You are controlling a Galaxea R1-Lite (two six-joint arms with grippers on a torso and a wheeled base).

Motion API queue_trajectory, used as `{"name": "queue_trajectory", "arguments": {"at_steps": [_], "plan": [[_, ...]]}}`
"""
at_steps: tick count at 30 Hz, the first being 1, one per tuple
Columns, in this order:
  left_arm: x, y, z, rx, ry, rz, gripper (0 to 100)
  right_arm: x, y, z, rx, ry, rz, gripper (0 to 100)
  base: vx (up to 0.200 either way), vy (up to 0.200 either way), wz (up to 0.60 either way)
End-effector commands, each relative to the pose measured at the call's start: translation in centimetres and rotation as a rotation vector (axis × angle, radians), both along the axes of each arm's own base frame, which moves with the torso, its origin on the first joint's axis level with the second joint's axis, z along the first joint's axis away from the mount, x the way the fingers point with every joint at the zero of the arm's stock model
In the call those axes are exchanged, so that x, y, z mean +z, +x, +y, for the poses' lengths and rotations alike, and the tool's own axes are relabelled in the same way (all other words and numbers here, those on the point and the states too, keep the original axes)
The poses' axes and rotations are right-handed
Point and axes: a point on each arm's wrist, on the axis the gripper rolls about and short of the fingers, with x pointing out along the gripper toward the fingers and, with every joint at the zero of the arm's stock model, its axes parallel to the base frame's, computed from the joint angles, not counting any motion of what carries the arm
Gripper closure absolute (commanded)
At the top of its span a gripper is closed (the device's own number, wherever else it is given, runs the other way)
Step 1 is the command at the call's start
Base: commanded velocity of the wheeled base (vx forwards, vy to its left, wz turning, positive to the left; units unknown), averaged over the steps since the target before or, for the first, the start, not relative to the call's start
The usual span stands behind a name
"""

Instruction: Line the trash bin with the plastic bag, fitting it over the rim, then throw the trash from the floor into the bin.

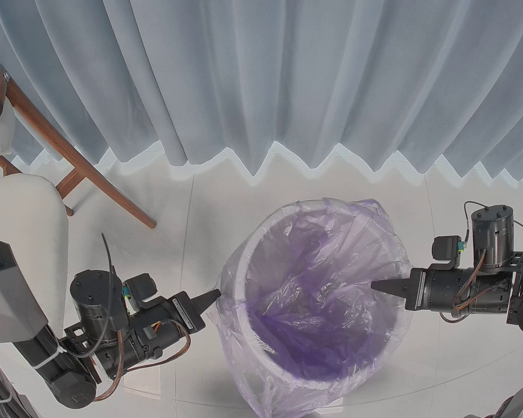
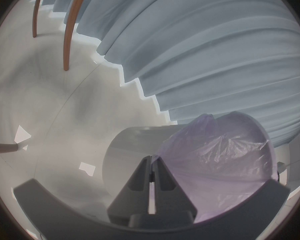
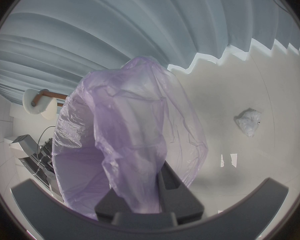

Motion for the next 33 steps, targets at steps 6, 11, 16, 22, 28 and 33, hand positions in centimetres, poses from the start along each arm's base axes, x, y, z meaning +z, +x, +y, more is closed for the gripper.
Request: {"name": "queue_trajectory", "arguments": {"at_steps": [6, 11, 16, 22, 28, 33], "plan": [[-1.2, 0.1, -0.1, 0.059, 0.011, -0.016, 100, 0.1, 0.2, 0.4, -0.002, 0.017, -0.002, 100, 0.0, 0.0, 0.0], [-0.1, -1.7, 0.7, 0.039, -0.001, -0.03, 100, -0.2, 0.4, 0.4, -0.008, 0.006, 0.008, 100, 0.0, 0.0, 0.0], [0.1, -3.8, 1.3, 0.014, 0.009, -0.019, 100, -0.4, 0.5, 0.4, -0.007, 0.001, 0.015, 100, 0.0, 0.0, 0.0], [-0.6, -4.6, 2.0, 0.037, 0.049, 0.02, 100, -0.3, 0.8, 0.5, -0.009, 0.001, 0.013, 100, 0.0, 0.0, 0.0], [-0.7, -4.6, 1.9, 0.101, 0.068, 0.014, 0, -0.2, 1.0, 0.5, -0.014, 0.003, 0.007, 100, 0.0, 0.0, 0.0], [-0.7, -4.7, 2.4, 0.173, 0.094, 0.016, 0, -0.2, 1.2, 0.4, -0.024, 0.001, 0.008, 100, 0.0, 0.0, 0.0]]}}
